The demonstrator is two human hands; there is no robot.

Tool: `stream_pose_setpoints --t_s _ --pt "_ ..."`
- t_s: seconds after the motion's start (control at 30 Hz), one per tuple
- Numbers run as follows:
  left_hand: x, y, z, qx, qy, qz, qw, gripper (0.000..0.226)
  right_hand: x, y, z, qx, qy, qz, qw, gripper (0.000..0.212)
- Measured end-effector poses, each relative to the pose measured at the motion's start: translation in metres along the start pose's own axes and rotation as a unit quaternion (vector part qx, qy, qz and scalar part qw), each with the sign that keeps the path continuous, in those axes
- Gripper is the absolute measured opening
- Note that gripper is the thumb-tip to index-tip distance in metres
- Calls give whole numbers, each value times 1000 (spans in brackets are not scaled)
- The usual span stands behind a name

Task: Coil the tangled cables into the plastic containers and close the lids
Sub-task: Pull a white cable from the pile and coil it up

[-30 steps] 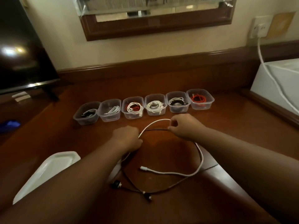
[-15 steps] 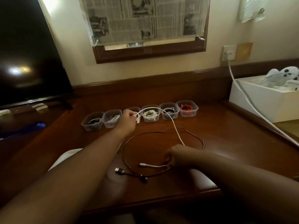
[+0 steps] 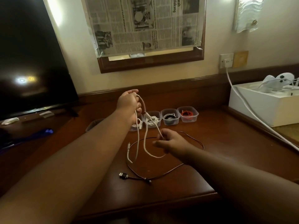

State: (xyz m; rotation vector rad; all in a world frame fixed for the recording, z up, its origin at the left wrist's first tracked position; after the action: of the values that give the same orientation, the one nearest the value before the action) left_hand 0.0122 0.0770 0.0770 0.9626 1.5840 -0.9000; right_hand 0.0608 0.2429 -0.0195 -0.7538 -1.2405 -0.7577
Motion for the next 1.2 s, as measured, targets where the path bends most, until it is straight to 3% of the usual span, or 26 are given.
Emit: stream_pose_setpoints --t_s 0.2,0.33,0.4,0.47,0.53,0.6,0.7,0.77,0.83,0.93,1.0,1.07,1.2 --pt "-15 8 -14 -45 257 79 962 35 19 12 -31 76 -15 29 997 37" --pt "-29 17 -13 -72 248 61 964 34 31 17 -34 40 -90 108 989 5" --pt "-31 22 -5 -55 122 33 990 30 38 18 -30 13 -102 120 987 17" --pt "-33 27 6 -20 -105 -39 993 21 46 19 -22 2 -117 134 984 20" --pt "-37 32 19 21 -313 -124 941 19 54 20 -13 -1 -122 149 981 17" --pt "-40 40 32 72 -465 -148 870 18 62 22 -2 7 -124 153 980 17" --pt "-42 56 48 159 -597 -115 778 21 72 23 10 75 -143 114 980 20" --pt "-47 67 51 168 -628 -143 747 22 79 22 16 130 -114 75 982 21" --pt "-54 79 49 172 -603 -172 760 19 86 23 20 213 -81 25 973 20" --pt "-63 92 42 212 -516 -157 815 14 97 28 20 362 -94 -48 926 18" --pt "-66 100 38 240 -476 -157 831 15 101 35 16 417 -98 -63 901 21" --pt "-68 106 35 256 -453 -168 837 18 104 43 13 444 -94 -72 888 19" --pt "-67 119 30 279 -468 -195 816 24 106 56 8 437 -80 -74 893 24"
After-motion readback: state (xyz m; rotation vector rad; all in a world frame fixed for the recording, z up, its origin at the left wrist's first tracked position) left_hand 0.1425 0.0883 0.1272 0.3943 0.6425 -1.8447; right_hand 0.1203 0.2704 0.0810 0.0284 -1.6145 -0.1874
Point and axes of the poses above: each hand's wrist, its own y-axis away from the middle knuckle, its own z-axis out of the back of the hand, x = y × z, the point moved 1 cm from there along -y, towards the middle knuckle, and after that the axes turned 6 degrees about -y, right-handed, at the moved point
